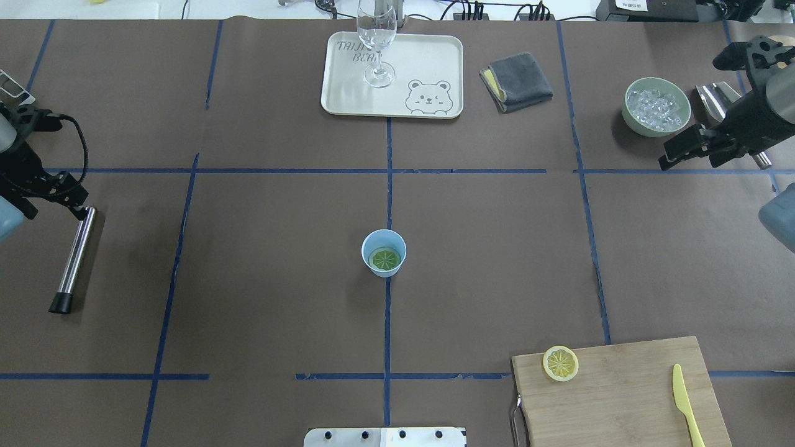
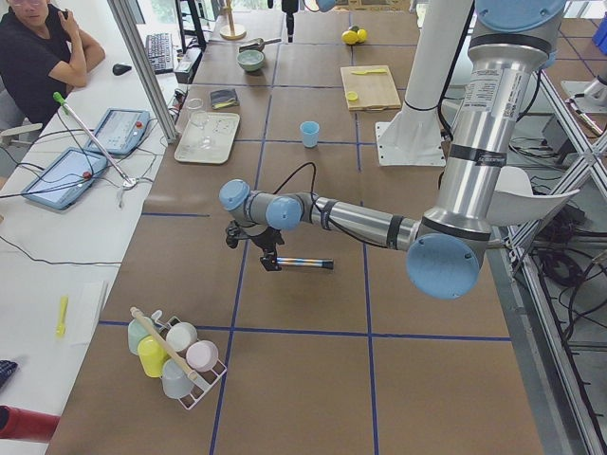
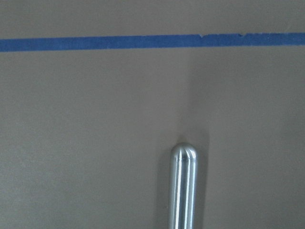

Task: Squeeze lemon into cup
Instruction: 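Withdraw the right arm to rest while the left gripper reaches the steel muddler, then grasp the steel muddler upright with the left gripper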

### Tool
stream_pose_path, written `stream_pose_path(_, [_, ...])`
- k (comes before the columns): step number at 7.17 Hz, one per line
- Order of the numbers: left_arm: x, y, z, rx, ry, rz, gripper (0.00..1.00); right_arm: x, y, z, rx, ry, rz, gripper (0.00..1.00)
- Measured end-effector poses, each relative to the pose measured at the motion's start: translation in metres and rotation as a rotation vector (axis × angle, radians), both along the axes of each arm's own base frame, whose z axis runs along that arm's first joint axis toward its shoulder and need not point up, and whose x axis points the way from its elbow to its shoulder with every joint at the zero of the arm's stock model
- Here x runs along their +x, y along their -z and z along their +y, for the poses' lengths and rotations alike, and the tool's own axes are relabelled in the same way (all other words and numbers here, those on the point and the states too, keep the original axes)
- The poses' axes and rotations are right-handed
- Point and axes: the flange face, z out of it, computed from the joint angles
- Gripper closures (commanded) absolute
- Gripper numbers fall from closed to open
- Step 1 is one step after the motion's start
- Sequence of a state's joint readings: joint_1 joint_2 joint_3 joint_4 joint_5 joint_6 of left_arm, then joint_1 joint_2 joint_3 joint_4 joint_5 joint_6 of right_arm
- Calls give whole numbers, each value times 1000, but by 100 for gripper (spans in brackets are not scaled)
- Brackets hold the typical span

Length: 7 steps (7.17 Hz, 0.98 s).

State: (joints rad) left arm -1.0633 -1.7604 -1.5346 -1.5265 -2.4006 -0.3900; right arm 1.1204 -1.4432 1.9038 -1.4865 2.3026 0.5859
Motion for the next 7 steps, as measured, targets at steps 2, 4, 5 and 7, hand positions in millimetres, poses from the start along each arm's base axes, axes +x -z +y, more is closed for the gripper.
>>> stream_pose_path(2, [23,-3,10,-2,-41,-2,0,8,0,-2,-1,-13,-4,0])
stream_pose_path(4, [31,-15,12,1,-55,-1,0,11,2,-4,-1,-18,-7,0])
stream_pose_path(5, [33,-24,12,7,-57,1,8,11,3,-4,2,-19,-8,0])
stream_pose_path(7, [33,-34,12,10,-58,0,38,11,7,-4,8,-19,-12,0])
